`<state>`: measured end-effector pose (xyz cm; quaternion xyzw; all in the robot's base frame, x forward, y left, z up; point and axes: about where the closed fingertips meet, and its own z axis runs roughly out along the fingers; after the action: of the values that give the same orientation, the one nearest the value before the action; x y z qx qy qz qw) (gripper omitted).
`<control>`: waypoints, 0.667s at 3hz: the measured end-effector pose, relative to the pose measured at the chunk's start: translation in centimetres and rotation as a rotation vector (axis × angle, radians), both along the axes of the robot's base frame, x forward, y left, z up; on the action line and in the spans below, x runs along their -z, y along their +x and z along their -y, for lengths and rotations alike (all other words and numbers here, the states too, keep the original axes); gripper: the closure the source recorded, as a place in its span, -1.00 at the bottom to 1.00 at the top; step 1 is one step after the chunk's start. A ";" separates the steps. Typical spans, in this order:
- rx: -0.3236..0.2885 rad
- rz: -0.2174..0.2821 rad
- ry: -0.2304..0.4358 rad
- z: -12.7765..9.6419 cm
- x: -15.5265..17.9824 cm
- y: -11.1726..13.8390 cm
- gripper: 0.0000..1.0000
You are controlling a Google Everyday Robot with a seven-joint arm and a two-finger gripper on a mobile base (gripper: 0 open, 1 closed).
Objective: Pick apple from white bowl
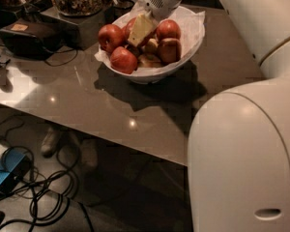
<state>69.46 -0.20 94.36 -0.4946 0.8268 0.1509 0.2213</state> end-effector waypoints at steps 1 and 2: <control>0.046 0.016 0.019 -0.9 -2.9 -0.6 1.00; 0.062 0.007 0.023 -2.3 -5.0 -1.6 1.00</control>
Offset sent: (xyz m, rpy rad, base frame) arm -0.0318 0.0361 0.0843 0.0217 0.0093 -0.0813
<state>67.82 2.13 99.40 -0.4667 0.8392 0.1520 0.2343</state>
